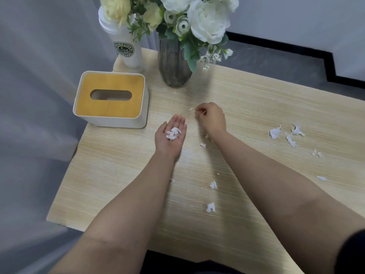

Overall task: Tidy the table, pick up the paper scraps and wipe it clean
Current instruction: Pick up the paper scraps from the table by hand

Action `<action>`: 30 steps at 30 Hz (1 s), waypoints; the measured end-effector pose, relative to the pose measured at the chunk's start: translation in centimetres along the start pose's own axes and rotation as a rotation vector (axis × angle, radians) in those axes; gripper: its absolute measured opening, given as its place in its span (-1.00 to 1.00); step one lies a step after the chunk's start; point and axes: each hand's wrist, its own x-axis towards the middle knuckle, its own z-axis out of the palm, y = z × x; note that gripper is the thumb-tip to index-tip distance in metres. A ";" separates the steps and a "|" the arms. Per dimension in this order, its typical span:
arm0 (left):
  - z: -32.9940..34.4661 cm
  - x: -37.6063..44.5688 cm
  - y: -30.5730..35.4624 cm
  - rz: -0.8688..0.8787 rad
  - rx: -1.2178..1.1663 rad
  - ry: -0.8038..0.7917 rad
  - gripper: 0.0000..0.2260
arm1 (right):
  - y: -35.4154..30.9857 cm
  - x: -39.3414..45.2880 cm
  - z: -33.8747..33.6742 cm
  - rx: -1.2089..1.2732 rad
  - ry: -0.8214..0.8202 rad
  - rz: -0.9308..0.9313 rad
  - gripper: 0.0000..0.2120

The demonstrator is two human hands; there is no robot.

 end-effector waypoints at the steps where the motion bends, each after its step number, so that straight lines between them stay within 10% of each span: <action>1: -0.1 0.0 0.2 0.002 0.005 -0.004 -0.68 | 0.1 0.5 0.3 -0.038 -0.040 -0.009 -0.83; 30: -0.6 -0.2 -1.0 -0.067 0.108 0.005 -0.67 | 4.0 0.4 -1.0 -0.252 -0.195 -0.380 -0.89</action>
